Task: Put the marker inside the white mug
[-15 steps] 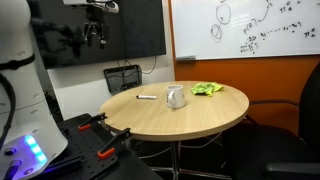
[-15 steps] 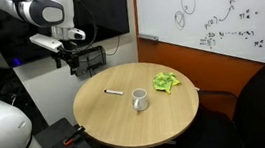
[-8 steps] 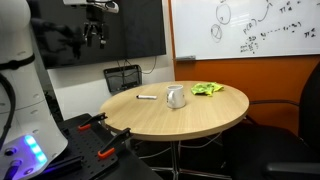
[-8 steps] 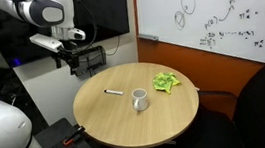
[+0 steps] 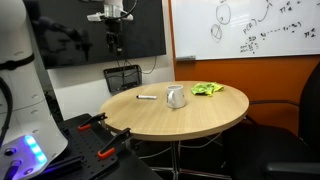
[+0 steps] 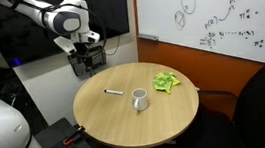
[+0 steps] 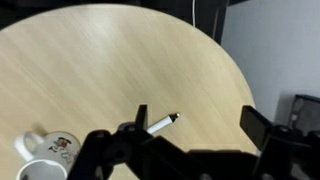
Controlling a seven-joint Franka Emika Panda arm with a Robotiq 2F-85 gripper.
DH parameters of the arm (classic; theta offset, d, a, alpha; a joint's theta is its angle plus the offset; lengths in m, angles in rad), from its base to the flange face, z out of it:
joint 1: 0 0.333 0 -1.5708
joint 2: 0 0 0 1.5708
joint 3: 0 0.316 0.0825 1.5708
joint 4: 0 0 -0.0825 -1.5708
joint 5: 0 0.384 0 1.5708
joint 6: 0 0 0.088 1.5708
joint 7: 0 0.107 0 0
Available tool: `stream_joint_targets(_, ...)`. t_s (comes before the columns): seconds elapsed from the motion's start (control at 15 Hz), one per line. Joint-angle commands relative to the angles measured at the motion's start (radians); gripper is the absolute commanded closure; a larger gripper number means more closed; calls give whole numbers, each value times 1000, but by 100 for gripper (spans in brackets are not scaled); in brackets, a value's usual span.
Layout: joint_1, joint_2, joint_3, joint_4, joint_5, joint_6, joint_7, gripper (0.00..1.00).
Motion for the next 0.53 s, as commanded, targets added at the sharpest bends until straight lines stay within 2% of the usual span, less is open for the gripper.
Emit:
stream_joint_targets(0.0,-28,252,45,158,-7,119,202,0)
stream_joint_targets(0.2,-11,440,34,275,-46,211,385,0)
stream_joint_targets(0.47,45,607,-18,350,-64,331,605,0)
